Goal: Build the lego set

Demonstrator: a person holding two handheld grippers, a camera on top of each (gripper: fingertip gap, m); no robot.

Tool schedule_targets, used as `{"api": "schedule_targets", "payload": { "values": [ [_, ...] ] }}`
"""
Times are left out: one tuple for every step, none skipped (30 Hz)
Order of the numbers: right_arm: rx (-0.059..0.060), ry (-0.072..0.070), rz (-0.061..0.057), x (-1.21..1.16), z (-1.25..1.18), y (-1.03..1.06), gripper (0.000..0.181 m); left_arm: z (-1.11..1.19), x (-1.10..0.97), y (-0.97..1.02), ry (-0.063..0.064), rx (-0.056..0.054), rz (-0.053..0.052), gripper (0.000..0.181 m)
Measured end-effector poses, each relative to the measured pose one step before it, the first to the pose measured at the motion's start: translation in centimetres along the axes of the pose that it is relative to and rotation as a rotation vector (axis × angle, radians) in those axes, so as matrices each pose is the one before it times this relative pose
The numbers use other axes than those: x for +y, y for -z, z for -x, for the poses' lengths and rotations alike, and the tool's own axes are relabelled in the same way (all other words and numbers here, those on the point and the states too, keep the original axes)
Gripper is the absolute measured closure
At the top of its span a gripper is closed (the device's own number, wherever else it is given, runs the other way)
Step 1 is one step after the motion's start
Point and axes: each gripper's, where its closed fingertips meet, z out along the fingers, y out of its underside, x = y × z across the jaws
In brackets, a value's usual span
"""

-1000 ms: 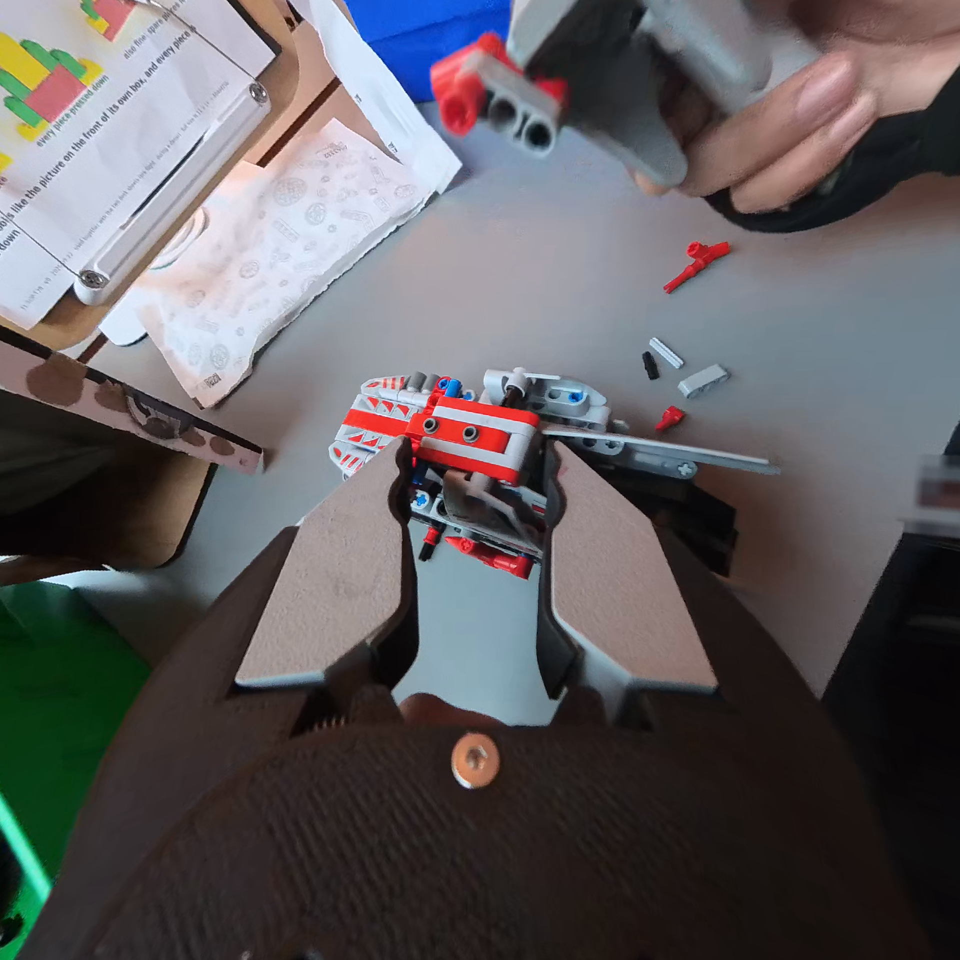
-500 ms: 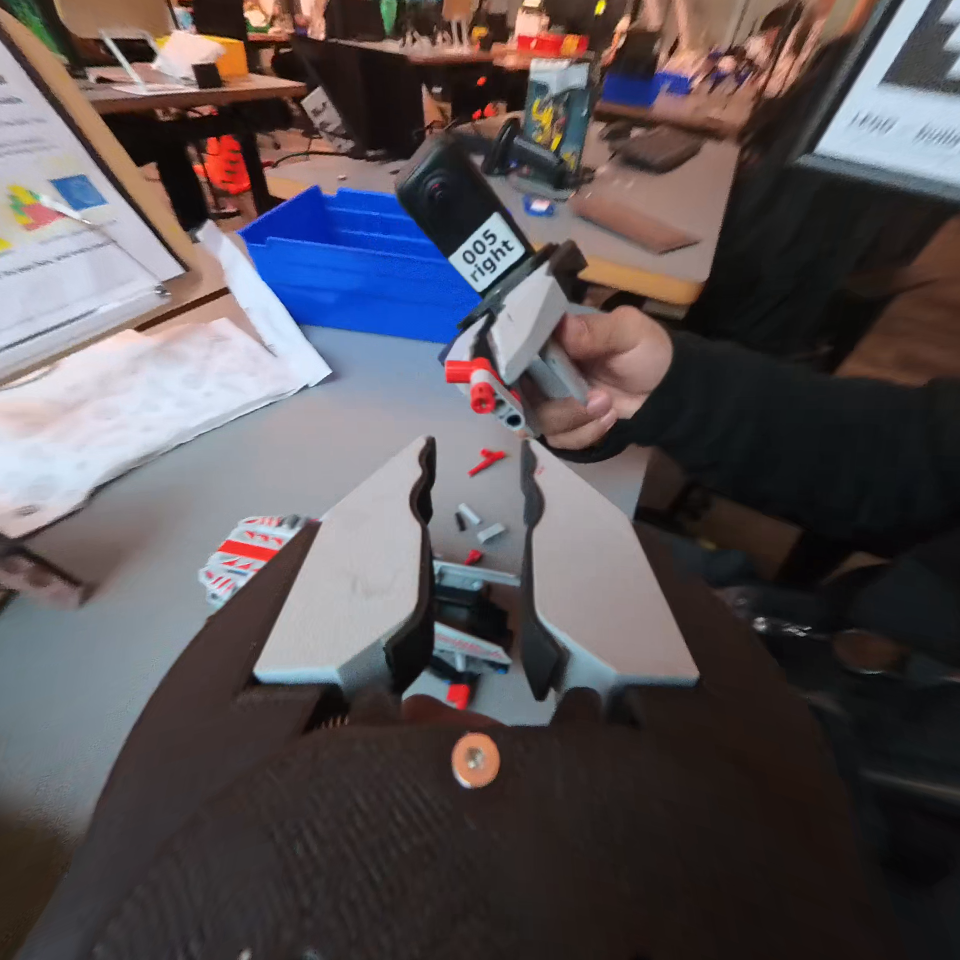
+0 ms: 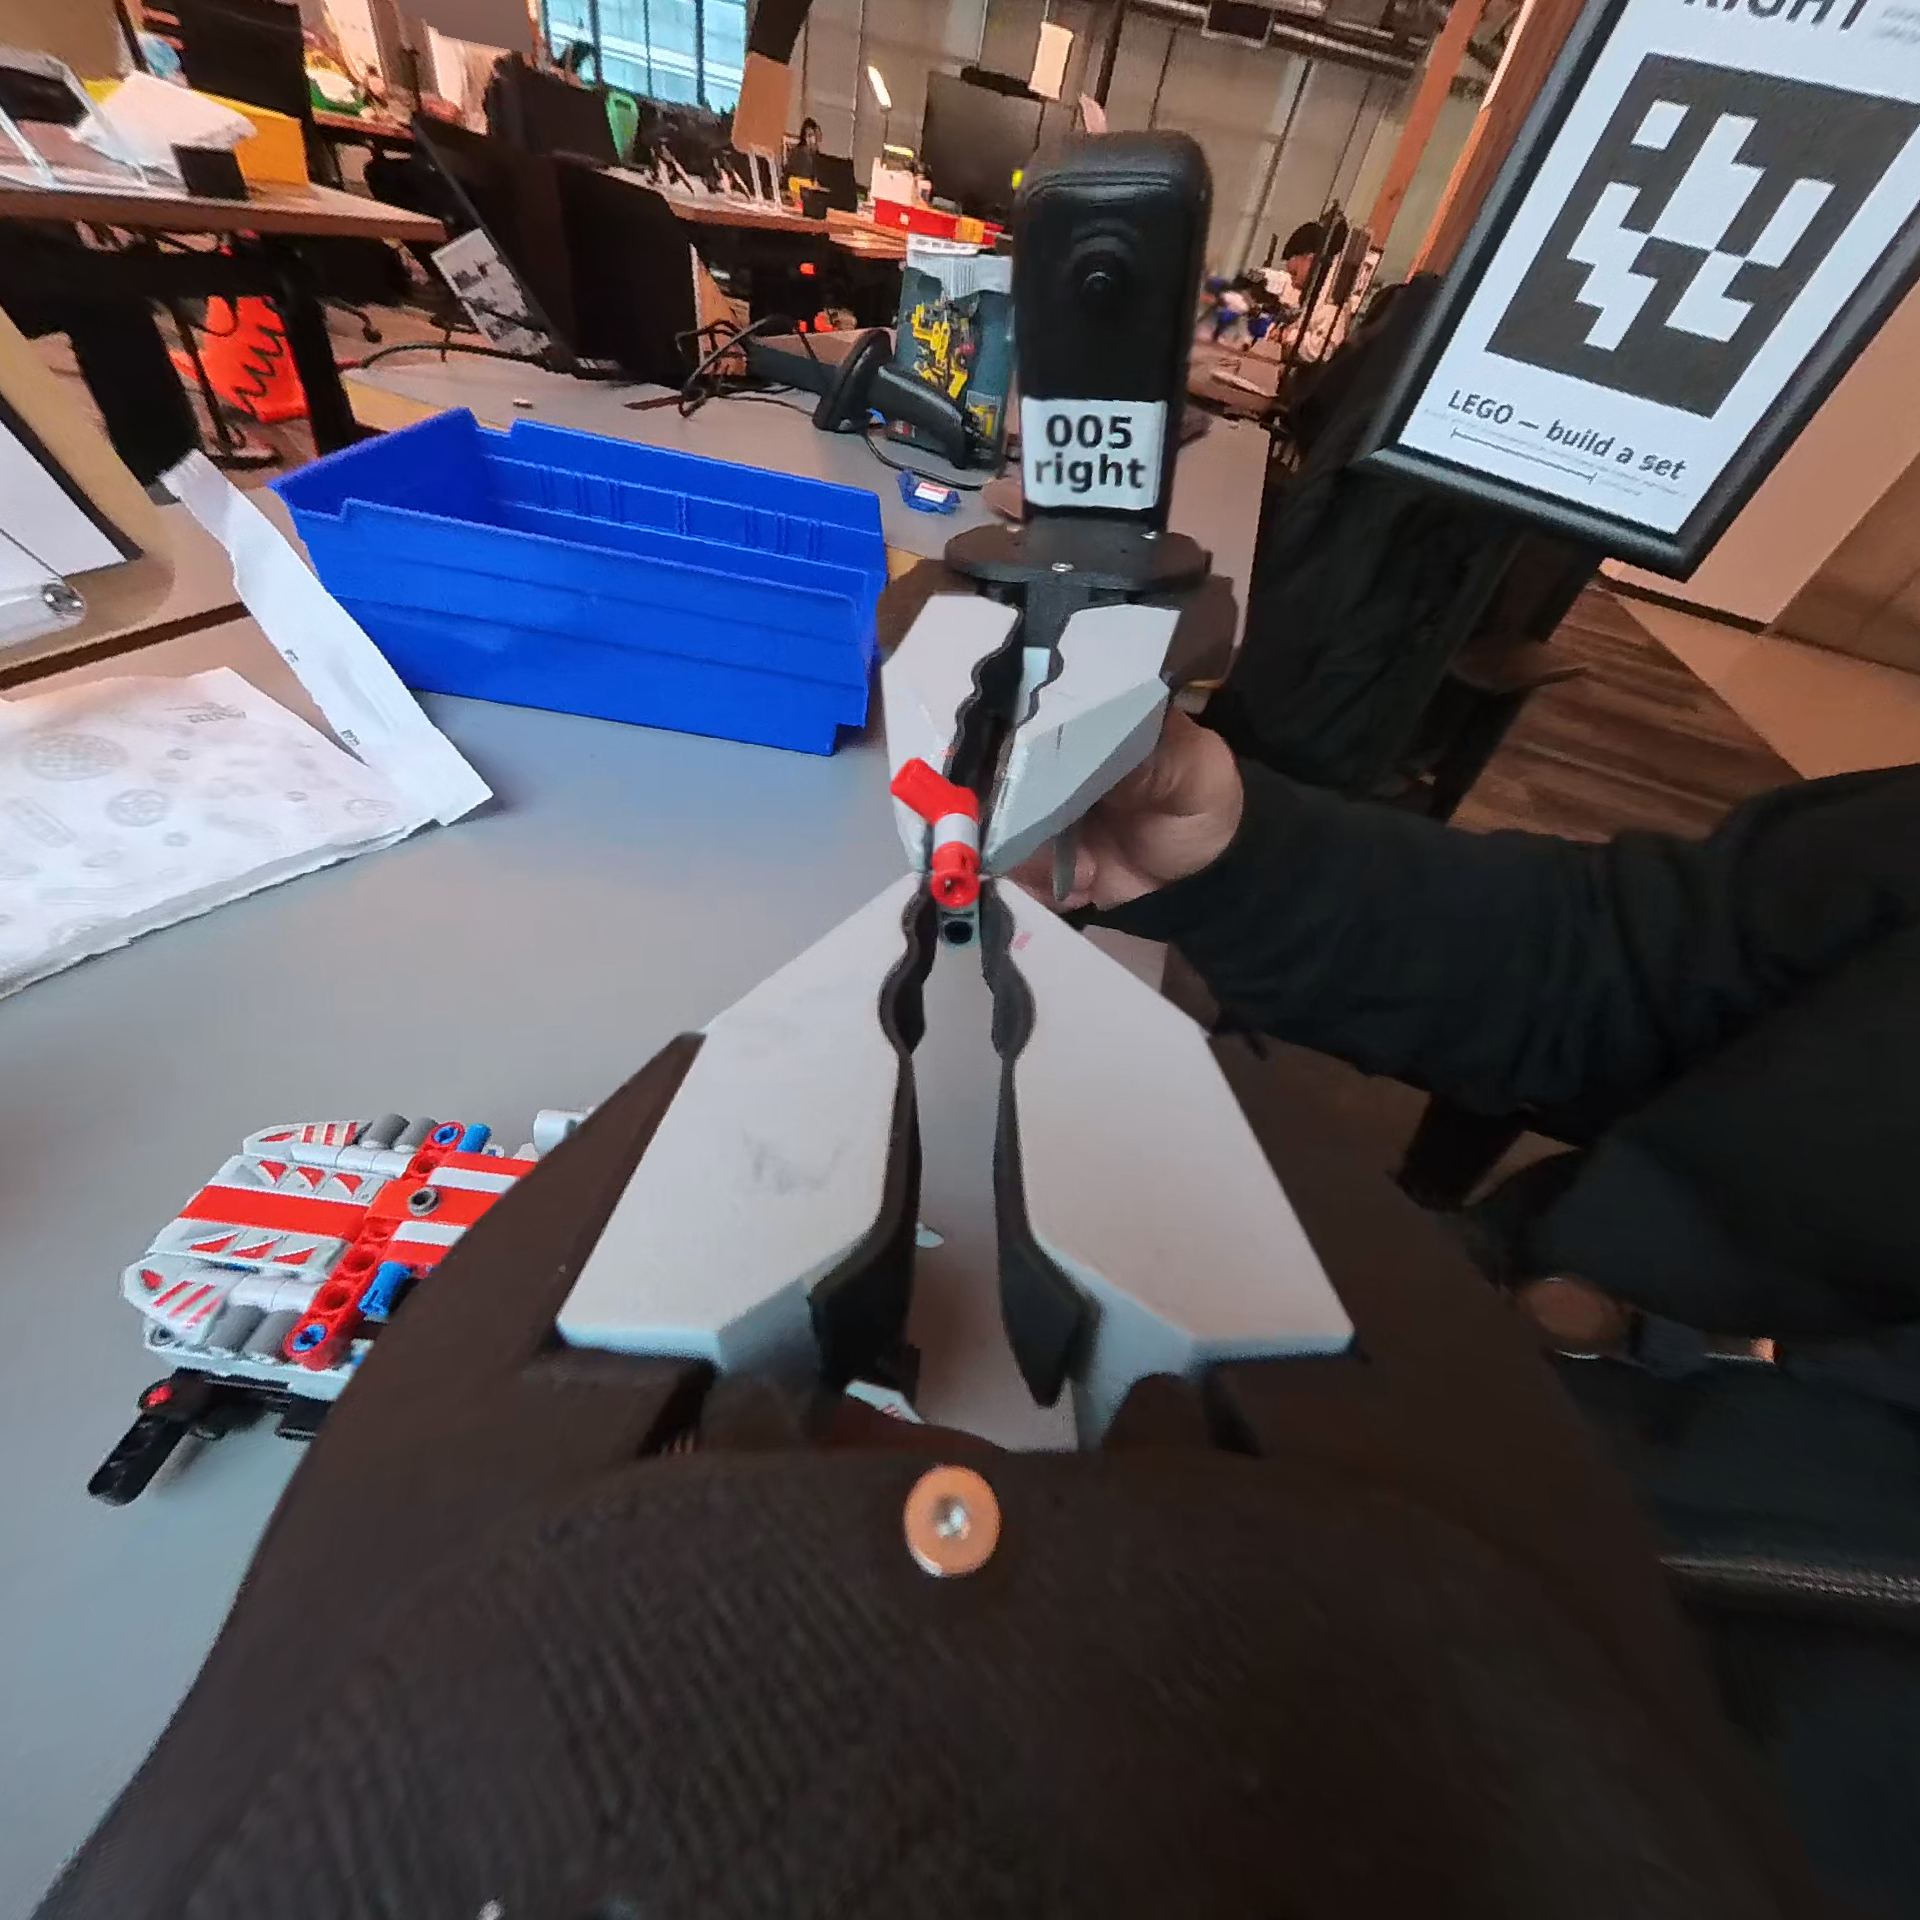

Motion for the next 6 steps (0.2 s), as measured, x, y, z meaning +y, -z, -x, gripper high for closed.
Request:
{"api": "schedule_targets", "payload": {
  "values": [
    [-0.0075,-0.0168,-0.0002,0.111,-0.123,0.073,0.177,0.186,0.117,-0.078,-0.0195,-0.0168,0.0086,0.175],
    [-0.0172,-0.0282,0.0001,0.13,-0.081,0.099,0.177,0.119,0.171,-0.048,-0.0191,-0.0131,0.0118,0.175],
    [-0.0353,-0.0469,-0.0134,-0.072,0.019,0.228,0.176,0.039,0.092,-0.003,-0.0075,-0.004,0.0058,0.176],
    [-0.065,-0.0684,-0.0404,-0.484,0.276,0.447,0.165,0.101,-0.051,0.046,0.0027,-0.0049,-0.0043,0.176],
    [-0.0993,-0.0879,-0.0666,-0.923,0.639,0.689,0.156,0.069,-0.058,0.065,0.008,-0.0004,-0.0043,0.176],
    [-0.131,-0.1006,-0.0807,-1.197,1.053,0.875,0.148,-0.059,-0.02,0.033,0.0091,0.0092,-0.0029,0.176]
  ]
}}
